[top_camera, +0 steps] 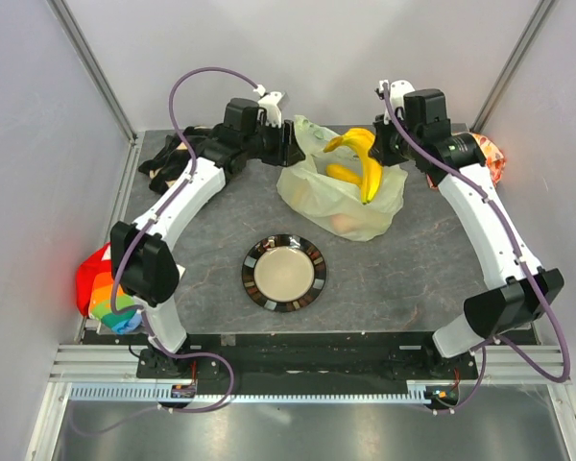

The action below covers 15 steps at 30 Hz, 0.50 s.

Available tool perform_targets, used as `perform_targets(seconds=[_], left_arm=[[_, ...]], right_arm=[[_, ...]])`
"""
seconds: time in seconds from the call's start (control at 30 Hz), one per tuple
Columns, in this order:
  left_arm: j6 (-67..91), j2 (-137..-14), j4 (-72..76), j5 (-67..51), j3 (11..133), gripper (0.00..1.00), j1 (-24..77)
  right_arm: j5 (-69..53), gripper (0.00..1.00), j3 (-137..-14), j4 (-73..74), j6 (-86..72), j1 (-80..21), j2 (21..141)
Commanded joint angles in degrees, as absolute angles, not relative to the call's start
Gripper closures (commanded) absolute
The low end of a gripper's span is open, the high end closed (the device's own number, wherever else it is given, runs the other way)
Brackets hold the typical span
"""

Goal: Take the fake fruits out of the plastic bag

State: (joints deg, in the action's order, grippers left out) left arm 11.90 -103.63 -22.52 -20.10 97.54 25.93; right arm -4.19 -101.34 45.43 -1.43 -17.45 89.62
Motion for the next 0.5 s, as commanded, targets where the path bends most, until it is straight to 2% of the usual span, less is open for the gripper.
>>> perform_targets(seconds=[0.0, 0.03, 0.13, 0.27, 0.47], left_arm=[[12.5, -102.0, -20.6, -22.6, 101.3, 0.40, 25.6], [12.5, -101.0, -20.5, -23.4, 101.0, 0.34, 25.1], [13.4, -95.7, -21.2, -25.5, 99.8, 0.27, 22.7], [13.0, -87.8, -24.1, -22.4, 97.7, 0.23, 17.0], [4.0, -76.3, -24.9, -21.5, 89.3, 0.19, 10.9]], right_arm=[[-5.9, 1.00, -99.7, 44.1, 4.8, -17.5, 86.1], [-8.8, 1.00, -99.3, 43.1, 5.3, -17.7, 84.2], [-14.6, 1.00, -97.7, 39.7, 8.3, -21.5, 80.7], [-17.3, 1.00, -96.2, 41.2, 14.5, -34.1, 78.7], [-18.4, 1.00, -91.9, 41.7, 20.6, -45.9, 82.3]])
